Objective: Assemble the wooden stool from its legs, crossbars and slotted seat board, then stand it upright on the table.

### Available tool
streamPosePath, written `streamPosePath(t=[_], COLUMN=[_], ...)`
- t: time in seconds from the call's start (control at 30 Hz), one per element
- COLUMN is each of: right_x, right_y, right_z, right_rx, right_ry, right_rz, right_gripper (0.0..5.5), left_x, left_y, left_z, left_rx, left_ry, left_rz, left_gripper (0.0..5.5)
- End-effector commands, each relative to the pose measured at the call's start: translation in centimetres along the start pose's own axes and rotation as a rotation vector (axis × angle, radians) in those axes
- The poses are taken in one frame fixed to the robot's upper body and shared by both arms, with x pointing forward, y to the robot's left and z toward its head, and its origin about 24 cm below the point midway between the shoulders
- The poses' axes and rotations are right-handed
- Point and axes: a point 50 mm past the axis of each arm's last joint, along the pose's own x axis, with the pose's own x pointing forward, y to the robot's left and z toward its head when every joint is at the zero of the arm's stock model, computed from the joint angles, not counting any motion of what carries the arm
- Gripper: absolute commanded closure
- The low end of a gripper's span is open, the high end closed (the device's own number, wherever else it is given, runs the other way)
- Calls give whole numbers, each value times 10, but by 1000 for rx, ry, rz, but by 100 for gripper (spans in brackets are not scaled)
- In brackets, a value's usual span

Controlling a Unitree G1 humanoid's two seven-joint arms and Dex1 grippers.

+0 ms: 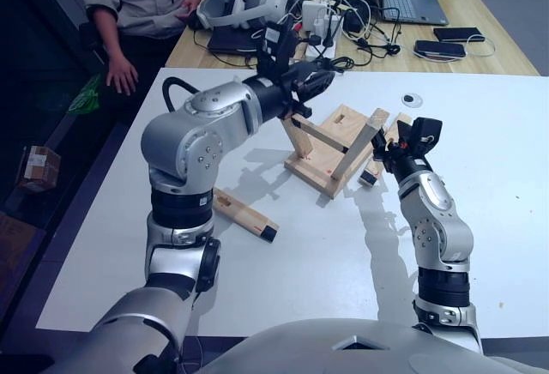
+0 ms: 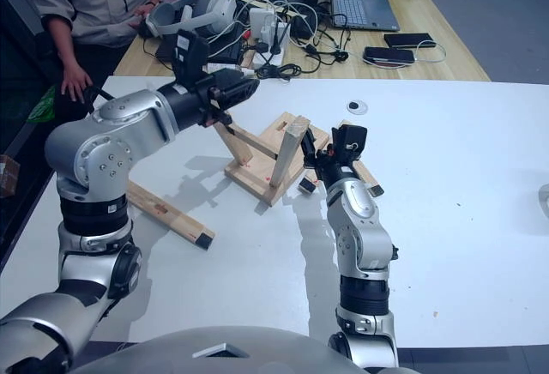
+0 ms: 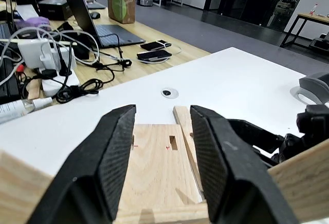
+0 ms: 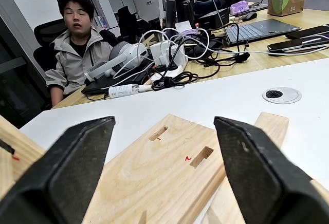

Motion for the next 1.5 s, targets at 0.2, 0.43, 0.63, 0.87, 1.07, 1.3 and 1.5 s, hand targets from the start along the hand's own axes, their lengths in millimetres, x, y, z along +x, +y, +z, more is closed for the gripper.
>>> streamPosePath(t=[0.2,0.43,0.63,0.87,1.07,1.3,1.5], right_x=[2,2,6,10,12,3,-27], right_y=[1,1,3,5,7,-5,-34], right_z=[2,1,3,5,3,3,-4], right_rx=[-20,-33,-38,-40,-42,-82,-128], right_ry=[1,7,-4,-14,-13,-15,53], right_rz=[1,4,13,12,6,-27,-24], right_gripper=[193,193,193,193,193,193,193], left_x=[-22,-25,-15,4,-4,-39,-77], left_y=[3,-1,14,12,18,31,111], left_z=[-99,-20,55,-57,-73,55,41], left_rx=[-155,-133,-122,-124,-190,-151,-162], left_ry=[389,73,-180,287,314,-262,-254], left_rz=[-16,-100,-34,-27,29,34,455], left_gripper=[356,356,356,356,356,356,356])
